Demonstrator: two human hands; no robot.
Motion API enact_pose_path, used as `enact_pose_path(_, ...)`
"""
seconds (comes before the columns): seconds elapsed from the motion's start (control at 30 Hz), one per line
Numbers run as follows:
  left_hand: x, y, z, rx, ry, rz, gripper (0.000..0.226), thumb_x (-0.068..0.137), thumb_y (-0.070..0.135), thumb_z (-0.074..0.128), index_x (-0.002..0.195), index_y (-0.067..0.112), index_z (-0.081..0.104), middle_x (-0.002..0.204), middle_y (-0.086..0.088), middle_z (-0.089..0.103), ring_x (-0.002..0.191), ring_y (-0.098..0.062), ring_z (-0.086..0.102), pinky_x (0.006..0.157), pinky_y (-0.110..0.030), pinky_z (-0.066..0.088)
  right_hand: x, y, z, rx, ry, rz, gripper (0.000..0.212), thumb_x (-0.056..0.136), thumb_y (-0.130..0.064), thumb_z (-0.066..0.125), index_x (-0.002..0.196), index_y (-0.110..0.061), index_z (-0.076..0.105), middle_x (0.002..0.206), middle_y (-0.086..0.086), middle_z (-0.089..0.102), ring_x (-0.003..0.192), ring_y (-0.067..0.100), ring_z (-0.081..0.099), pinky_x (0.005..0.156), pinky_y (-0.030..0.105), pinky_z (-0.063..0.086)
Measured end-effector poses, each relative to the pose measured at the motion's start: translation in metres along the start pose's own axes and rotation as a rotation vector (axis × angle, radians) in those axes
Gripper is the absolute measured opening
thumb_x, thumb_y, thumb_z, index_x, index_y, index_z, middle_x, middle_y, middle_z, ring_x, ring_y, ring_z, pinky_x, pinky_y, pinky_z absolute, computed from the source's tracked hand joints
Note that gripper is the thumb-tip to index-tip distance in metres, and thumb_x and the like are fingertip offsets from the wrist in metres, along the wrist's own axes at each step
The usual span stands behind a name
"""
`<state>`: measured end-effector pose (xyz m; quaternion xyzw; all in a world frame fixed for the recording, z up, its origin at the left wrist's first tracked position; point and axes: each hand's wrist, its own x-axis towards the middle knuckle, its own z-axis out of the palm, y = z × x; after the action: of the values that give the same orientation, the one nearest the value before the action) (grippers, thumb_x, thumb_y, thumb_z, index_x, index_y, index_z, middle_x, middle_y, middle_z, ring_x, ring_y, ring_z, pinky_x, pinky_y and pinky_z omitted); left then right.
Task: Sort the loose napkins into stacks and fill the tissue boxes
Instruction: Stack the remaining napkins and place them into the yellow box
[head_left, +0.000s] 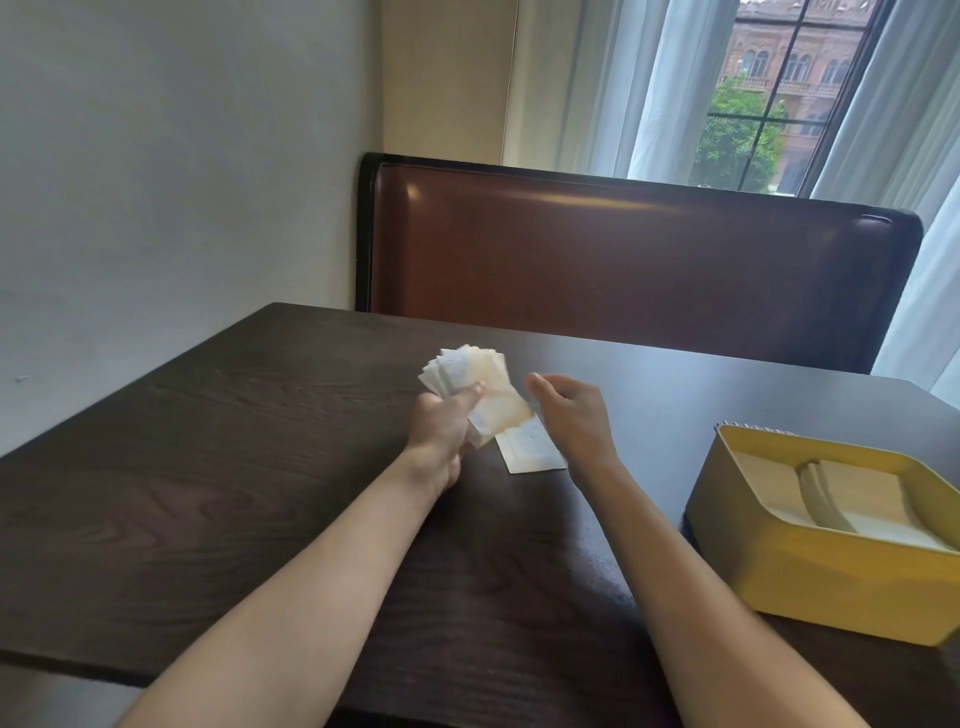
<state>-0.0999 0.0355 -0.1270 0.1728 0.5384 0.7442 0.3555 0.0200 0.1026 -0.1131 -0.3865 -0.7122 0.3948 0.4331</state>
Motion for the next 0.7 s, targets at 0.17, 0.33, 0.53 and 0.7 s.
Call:
enact_pose_path(0.17,0.009,0.009,-0.011,-0.101,0.148,0.035,0.008,0.092,0.008,0.069,0.091,0.015,0.065,0.101,-0.010,0.072,0.095,-0.030,0.072,0.090,-0.047,0.059,0.009,0.025,-0.005,-0.654,-0.097,0.141,0.041,0.085,-0.050,0.067,0.107,-0.017,0.072,0.121,0.008,0.064,0.115,0.030,0.054,0.096,0.036,0.043)
enact_pose_path(0.33,0.008,0.008,-0.011,-0.092,0.140,0.025,0.006,0.091,0.010,0.070,0.091,0.014,0.065,0.093,-0.007,0.071,0.083,-0.024,0.070,0.089,-0.046,0.057,0.008,0.025,0.000,-0.684,-0.159,0.183,0.016,0.083,-0.049,0.071,0.086,-0.034,0.066,0.118,0.000,0.063,0.117,0.027,0.050,0.097,0.034,0.040)
enact_pose_path(0.53,0.008,0.008,-0.011,-0.100,0.150,0.025,0.006,0.093,0.010,0.069,0.097,0.010,0.065,0.096,-0.010,0.072,0.080,-0.024,0.071,0.082,-0.043,0.059,0.011,0.024,-0.013,-0.211,-0.018,0.113,0.013,0.086,-0.022,0.074,0.077,-0.015,0.067,0.077,0.000,0.066,0.081,0.021,0.065,0.065,0.027,0.048)
enact_pose_path(0.7,0.010,0.008,-0.012,-0.098,0.164,0.017,0.006,0.093,0.011,0.070,0.097,0.012,0.065,0.093,-0.007,0.072,0.076,-0.020,0.071,0.072,-0.034,0.059,0.008,0.030,-0.004,-0.361,-0.217,0.124,0.030,0.080,-0.024,0.080,0.106,-0.024,0.065,0.082,-0.011,0.065,0.088,0.017,0.066,0.086,0.034,0.053)
